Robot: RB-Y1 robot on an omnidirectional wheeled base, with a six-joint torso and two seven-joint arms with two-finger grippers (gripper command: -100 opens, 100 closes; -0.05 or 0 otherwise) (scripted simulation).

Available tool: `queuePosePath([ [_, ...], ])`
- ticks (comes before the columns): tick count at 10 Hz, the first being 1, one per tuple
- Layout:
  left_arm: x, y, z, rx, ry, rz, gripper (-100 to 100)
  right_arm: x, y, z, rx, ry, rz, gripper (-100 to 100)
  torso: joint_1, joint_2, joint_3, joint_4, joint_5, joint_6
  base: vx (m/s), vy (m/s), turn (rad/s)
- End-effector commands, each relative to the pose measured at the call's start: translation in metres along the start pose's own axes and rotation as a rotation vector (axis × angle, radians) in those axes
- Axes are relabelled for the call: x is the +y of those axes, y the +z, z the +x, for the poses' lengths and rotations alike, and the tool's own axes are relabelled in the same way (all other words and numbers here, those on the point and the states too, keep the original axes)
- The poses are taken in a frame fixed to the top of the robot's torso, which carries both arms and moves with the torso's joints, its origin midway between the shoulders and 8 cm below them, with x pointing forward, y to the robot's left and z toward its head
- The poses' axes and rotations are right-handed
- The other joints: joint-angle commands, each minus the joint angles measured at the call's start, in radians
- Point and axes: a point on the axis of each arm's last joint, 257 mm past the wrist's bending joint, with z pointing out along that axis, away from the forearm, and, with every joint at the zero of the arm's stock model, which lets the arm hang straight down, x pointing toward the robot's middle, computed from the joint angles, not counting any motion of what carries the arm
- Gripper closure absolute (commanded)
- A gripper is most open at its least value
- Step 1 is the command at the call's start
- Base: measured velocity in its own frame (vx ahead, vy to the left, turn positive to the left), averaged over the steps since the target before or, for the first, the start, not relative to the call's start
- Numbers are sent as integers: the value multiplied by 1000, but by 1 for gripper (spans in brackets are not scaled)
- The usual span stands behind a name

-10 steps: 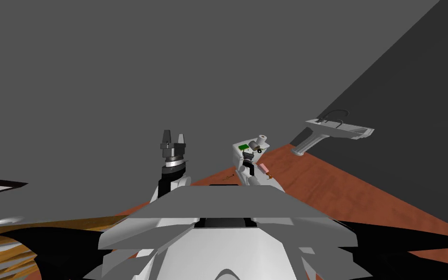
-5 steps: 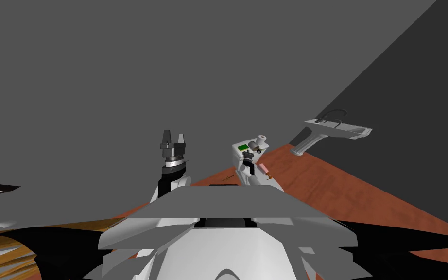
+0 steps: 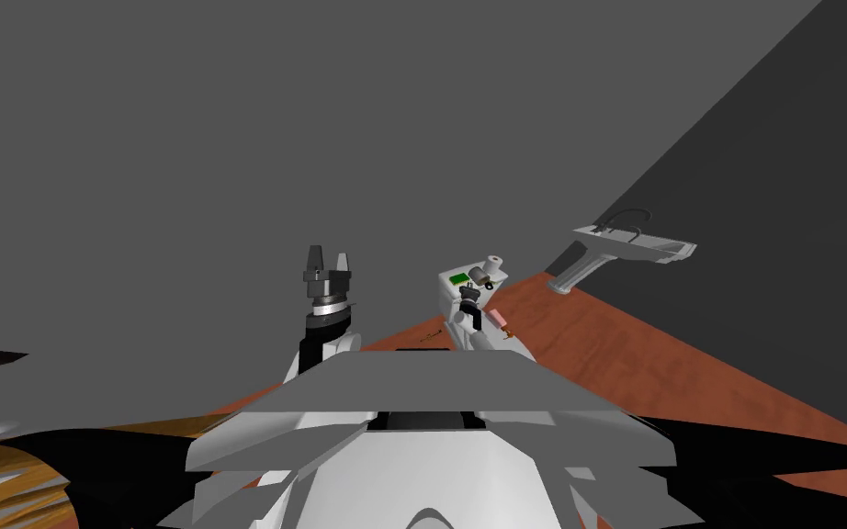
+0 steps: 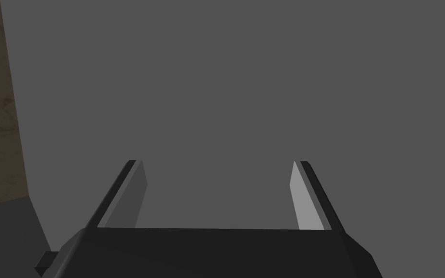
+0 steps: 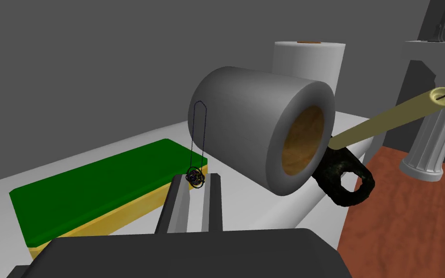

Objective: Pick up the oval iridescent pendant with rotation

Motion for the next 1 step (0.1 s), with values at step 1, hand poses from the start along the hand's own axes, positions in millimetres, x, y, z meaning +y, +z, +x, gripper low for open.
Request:
queuePosePath([
  [1,0,0,0,0,0,0,0,0,0,0,0,0,0,0,0,0,0,0,0,0,0,0,0],
])
